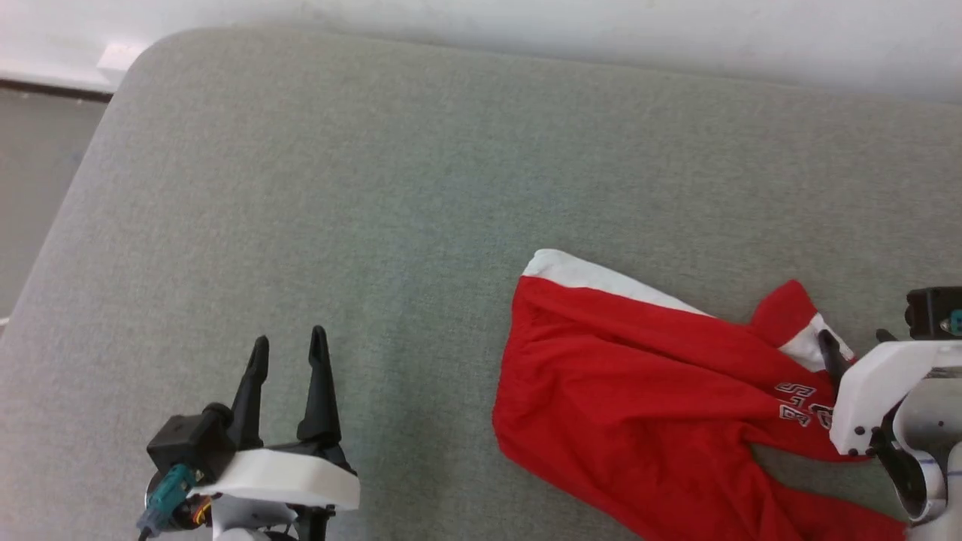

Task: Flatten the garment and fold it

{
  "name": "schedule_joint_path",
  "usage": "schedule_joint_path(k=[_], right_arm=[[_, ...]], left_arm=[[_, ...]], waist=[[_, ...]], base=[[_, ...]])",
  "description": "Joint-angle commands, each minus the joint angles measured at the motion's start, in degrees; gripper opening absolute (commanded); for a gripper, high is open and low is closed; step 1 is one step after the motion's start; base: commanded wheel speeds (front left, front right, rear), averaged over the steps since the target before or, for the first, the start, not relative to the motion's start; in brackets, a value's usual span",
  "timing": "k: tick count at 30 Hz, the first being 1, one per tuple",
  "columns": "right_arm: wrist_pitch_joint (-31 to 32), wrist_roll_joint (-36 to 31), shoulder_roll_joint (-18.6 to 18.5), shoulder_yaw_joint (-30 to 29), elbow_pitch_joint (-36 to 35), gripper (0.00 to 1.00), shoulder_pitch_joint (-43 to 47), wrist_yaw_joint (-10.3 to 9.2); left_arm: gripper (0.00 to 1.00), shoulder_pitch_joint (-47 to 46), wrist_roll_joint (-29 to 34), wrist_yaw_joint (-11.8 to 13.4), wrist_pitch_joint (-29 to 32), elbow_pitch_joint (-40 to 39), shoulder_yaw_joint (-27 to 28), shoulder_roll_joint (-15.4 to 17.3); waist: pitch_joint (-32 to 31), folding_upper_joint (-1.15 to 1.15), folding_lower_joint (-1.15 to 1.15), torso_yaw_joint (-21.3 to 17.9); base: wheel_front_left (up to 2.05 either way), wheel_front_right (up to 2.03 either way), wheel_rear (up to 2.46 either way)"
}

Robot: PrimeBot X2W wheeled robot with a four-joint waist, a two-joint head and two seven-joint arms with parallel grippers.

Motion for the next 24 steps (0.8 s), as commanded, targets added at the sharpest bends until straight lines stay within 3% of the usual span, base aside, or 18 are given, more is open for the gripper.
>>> schedule_joint_path(k=[1,3,16,24], right_arm=[[0.62,0.13,-0.07,0.28,1.07,0.68,-1.11,-0.05],[1.74,1.14,0.29,0.20,2.07,0.02,-1.62,-0.05],[1.56,3.03,1.36,-1.59,-5.01,0.00,-1.90,-0.05],[-0.44,0.94,1.83,-8.32,-8.53,0.00,-0.58,-0.05]], left_arm=[[1.00,-0.78,-0.25,-0.30,-0.50,0.25,0.02,0.02],[1.00,-0.99,-0.37,-0.33,-0.72,0.62,0.15,0.01],[1.00,-0.54,-0.67,0.10,-1.48,0.90,0.57,0.05],[1.00,0.22,-0.86,0.50,-1.51,0.40,0.85,0.57]], waist=[[1.84,0.00,-0.01,1.89],[2.10,0.00,-0.01,2.30],[-0.30,0.00,-0.01,-1.06],[-0.75,0.00,-0.01,-2.85]], base=[[0.00,0.00,0.00],[0.00,0.00,0.00],[0.00,0.00,0.00],[0.00,0.00,0.00]])
